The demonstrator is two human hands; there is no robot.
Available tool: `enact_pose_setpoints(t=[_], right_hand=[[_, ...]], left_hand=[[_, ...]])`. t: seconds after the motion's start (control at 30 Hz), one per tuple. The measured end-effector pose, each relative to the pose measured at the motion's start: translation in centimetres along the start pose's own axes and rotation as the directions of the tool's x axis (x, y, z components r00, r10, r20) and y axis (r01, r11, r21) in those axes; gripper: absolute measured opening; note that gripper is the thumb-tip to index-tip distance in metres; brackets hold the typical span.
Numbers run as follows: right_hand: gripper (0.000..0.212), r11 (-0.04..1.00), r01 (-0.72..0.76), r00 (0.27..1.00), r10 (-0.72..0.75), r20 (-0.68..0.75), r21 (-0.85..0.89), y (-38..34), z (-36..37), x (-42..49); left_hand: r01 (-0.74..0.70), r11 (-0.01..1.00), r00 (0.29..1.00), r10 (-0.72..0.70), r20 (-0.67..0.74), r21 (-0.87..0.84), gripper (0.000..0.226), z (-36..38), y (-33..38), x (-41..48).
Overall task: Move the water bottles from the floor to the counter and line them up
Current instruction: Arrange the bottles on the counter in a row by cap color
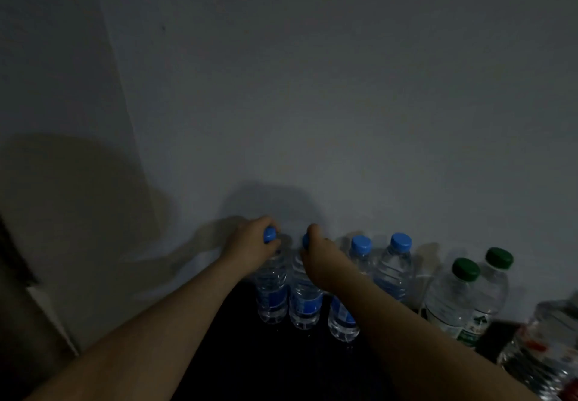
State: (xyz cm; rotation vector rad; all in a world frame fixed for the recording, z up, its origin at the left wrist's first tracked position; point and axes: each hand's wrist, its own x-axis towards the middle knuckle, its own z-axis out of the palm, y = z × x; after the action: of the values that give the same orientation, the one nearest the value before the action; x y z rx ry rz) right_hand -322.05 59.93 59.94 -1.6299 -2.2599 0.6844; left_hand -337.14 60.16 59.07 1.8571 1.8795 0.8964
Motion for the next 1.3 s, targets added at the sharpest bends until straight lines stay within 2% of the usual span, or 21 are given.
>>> enact_pose_setpoints(t=[0.17, 0.27, 0.43, 0.5, 0.57, 0.7, 0.83, 0.9, 1.03, 1.17, 1.3], right_hand=[[0.018, 1.0, -0.013, 1.0, 0.013, -0.002, -0.003, 0.1, 0.3, -0.3], [0.018, 1.0, -0.023, 1.0, 0.023, -0.019, -0.002, 0.3, 0.0, -0.4], [0.019, 1.0, -0.013, 1.0, 0.013, -0.013, -0.018, 0.5, 0.0, -0.5], [0.018, 1.0, -0.005, 1.0, 0.005, -0.004, -0.021, 0.4, 0.1, -0.6], [0.017, 1.0, 0.001, 1.0, -0.001, -0.009, -0.021, 0.4, 0.0, -0.5], [0.017, 1.0, 0.006, 1.0, -0.007, -0.01, -0.022, 0.6, -0.1, -0.3], [0.016, 0.999, 0.031, 0.999, -0.031, -0.034, -0.011, 0.9, 0.3, 0.5], [0.016, 0.999, 0.047, 0.998, -0.048, -0.05, -0.014, 1.1, 0.4, 0.9], [0.013, 0.999, 0.043, 0.997, -0.042, -0.063, 0.007, 1.4, 0.4, 1.2], [0.013, 0.999, 0.032, 0.998, -0.031, -0.061, 0.017, 1.2, 0.4, 1.3], [0.012, 1.0, 0.001, 0.999, -0.001, -0.048, 0.008, 1.0, 0.3, 1.6]], left_hand=[[0.083, 0.971, 0.993, -0.063, 0.096, -0.224, 0.019, 0.1, -0.8, -1.7], [0.068, 0.987, 0.992, -0.051, 0.117, -0.148, 0.019, 0.1, -0.3, -1.9], [0.035, 0.982, 0.999, -0.042, 0.03, 0.184, 0.025, 0.1, 0.7, -2.2], [0.017, 0.964, 0.999, -0.024, 0.021, 0.265, 0.028, 0.1, 0.7, -2.1], [0.011, 0.969, 0.999, -0.022, 0.044, 0.247, 0.023, 0.2, 0.7, -1.7], [0.121, 0.993, 0.988, -0.12, 0.101, -0.005, 0.015, 0.7, 1.2, -0.7], [0.199, 0.973, 0.971, -0.181, 0.156, -0.112, 0.02, 0.7, 2.0, 0.0], [0.176, 0.982, 0.974, -0.164, 0.159, -0.068, 0.022, 0.4, 2.1, 0.0], [0.174, 0.976, 0.978, -0.187, 0.091, 0.13, 0.027, -0.4, 1.2, -0.3], [0.173, 0.967, 0.983, -0.183, 0.036, 0.186, 0.029, -0.8, 0.6, -1.2], [0.165, 0.972, 0.984, -0.175, 0.044, 0.168, 0.029, -1.0, 0.2, -1.6]])
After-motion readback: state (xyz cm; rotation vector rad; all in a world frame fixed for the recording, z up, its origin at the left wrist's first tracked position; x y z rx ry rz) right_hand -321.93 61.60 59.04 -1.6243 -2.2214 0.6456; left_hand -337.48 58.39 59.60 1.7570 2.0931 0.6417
